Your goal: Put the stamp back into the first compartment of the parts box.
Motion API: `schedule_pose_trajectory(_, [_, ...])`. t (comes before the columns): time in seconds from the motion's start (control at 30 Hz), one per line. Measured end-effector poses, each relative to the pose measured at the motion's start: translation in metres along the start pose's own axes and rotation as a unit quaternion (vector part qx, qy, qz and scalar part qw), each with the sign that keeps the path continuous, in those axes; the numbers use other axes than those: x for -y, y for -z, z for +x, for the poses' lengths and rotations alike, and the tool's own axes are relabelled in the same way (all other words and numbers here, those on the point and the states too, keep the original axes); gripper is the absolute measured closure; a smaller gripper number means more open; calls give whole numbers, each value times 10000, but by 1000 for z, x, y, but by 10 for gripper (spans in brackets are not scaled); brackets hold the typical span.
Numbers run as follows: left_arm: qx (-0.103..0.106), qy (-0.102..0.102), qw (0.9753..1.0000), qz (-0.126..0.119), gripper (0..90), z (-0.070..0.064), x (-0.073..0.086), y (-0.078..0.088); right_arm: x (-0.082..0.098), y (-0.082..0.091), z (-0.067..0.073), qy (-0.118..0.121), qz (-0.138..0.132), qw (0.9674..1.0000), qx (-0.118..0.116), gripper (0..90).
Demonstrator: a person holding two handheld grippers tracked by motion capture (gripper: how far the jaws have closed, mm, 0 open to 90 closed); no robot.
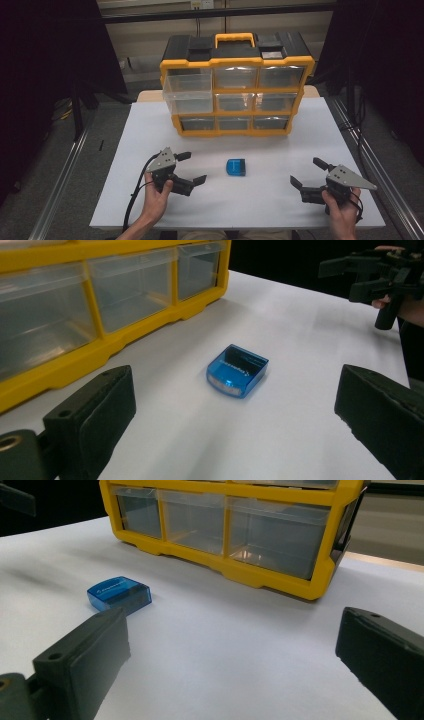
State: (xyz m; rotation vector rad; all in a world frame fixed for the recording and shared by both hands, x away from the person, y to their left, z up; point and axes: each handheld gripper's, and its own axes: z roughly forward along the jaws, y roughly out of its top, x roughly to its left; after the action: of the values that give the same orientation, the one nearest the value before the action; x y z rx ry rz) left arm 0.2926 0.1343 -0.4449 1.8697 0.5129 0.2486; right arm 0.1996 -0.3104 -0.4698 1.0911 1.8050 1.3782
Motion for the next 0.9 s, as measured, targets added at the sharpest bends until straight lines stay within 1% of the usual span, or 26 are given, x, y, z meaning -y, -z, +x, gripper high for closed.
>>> schedule_pose_trajectory(0.03, [0, 0, 10000, 0, 31, 0, 0, 0, 0, 0, 0, 2, -12, 10000, 6, 5])
schedule_pose_trajectory(0.07, [192, -63, 9998, 3, 32, 0, -2, -7, 0, 1, -1, 14, -24, 10000, 3, 5])
schedule_pose_trajectory(0.1, [260, -55, 9996, 43, 32, -1, -3, -10, 0, 1, -1, 12, -38, 10000, 12, 5])
schedule_pose_trajectory(0.13, [260, -55, 9996, 43, 32, -1, -3, -10, 0, 1, -1, 12, -38, 10000, 12, 5])
schedule_pose_trajectory(0.17, [405, -260, 9985, 242, 32, -3, -5, -16, 0, 0, -1, 13, -49, 10000, 22, 4])
schedule_pose_trajectory(0.2, [405, -260, 9985, 242, 32, -3, -5, -16, 0, 0, -1, 20, -36, 10000, 2, 4])
schedule_pose_trajectory(0.23, [456, -365, 9979, 285, 33, -5, -5, -19, 0, 0, -1, 4, -21, 10000, -25, 4])
schedule_pose_trajectory(0.27, [441, -374, 9977, 352, 34, -7, -6, -21, 0, 0, -1, 12, -36, 10000, -29, 4])
schedule_pose_trajectory(0.3, [647, -403, 9959, 485, 34, -6, -7, -24, 0, 0, -2, 19, -38, 10000, -23, 4])
schedule_pose_trajectory(0.33, [647, -403, 9959, 485, 34, -6, -7, -24, 0, 0, -2, 6, -31, 10000, -17, 4])
schedule_pose_trajectory(0.37, [811, -375, 9945, 546, 34, -7, -9, -28, 0, 0, -2, 2, -32, 10000, -18, 4])
schedule_pose_trajectory(0.4, [808, -420, 9938, 631, 34, -8, -12, -30, 0, 0, -2, -6, -26, 10000, -25, 4])
schedule_pose_trajectory(0.47, [806, -456, 9938, 620, 40, -8, -13, -32, 0, 0, -2, -1, -31, 10000, -23, 4])
schedule_pose_trajectory(0.5, [812, -529, 9934, 620, 44, -8, -16, -36, 0, 0, -2, 2, -35, 10000, -31, 4])
schedule_pose_trajectory(0.53, [892, -441, 9925, 710, 44, -7, -17, -38, 0, 0, -1, -9, -23, 10000, -39, 4])
schedule_pose_trajectory(0.57, [892, -441, 9925, 710, 43, -7, -17, -38, 0, 0, -1, 3, -31, 10000, -31, 4])
schedule_pose_trajectory(0.6, [955, -350, 9920, 749, 36, -4, -18, -43, 0, -1, -1, -6, -28, 10000, -33, 4])
schedule_pose_trajectory(0.63, [901, -332, 9927, 730, 37, -2, -17, -46, -1, -1, -1, 12, -27, 10000, -46, 4])
schedule_pose_trajectory(0.67, [901, -332, 9927, 730, 37, -2, -17, -46, -1, -1, -1, 16, -24, 10000, -47, 4])
schedule_pose_trajectory(0.7, [824, -304, 9932, 761, 37, -1, -17, -47, -1, -1, -1, 16, -24, 10000, -47, 4])
schedule_pose_trajectory(0.73, [855, -224, 9922, 876, 36, 3, -17, -50, -1, -1, -1, 21, -23, 10000, -47, 4])
schedule_pose_trajectory(0.77, [855, -224, 9922, 876, 36, 3, -17, -50, -1, -1, -1, 21, -23, 10000, -47, 4])
schedule_pose_trajectory(0.8, [885, -263, 9911, 962, 36, 6, -18, -53, 0, -2, -1, 24, -31, 10000, -31, 4])
schedule_pose_trajectory(0.83, [917, -216, 9913, 919, 36, 6, -18, -55, 0, -2, -1, 7, -23, 10000, -50, 4])
schedule_pose_trajectory(0.87, [959, -255, 9898, 1020, 35, 7, -20, -56, 0, -2, -1, 2, -27, 10000, -46, 4])
schedule_pose_trajectory(0.9, [932, -279, 9893, 1088, 35, 7, -22, -58, 0, -2, -1, 4, -26, 10000, -49, 4])
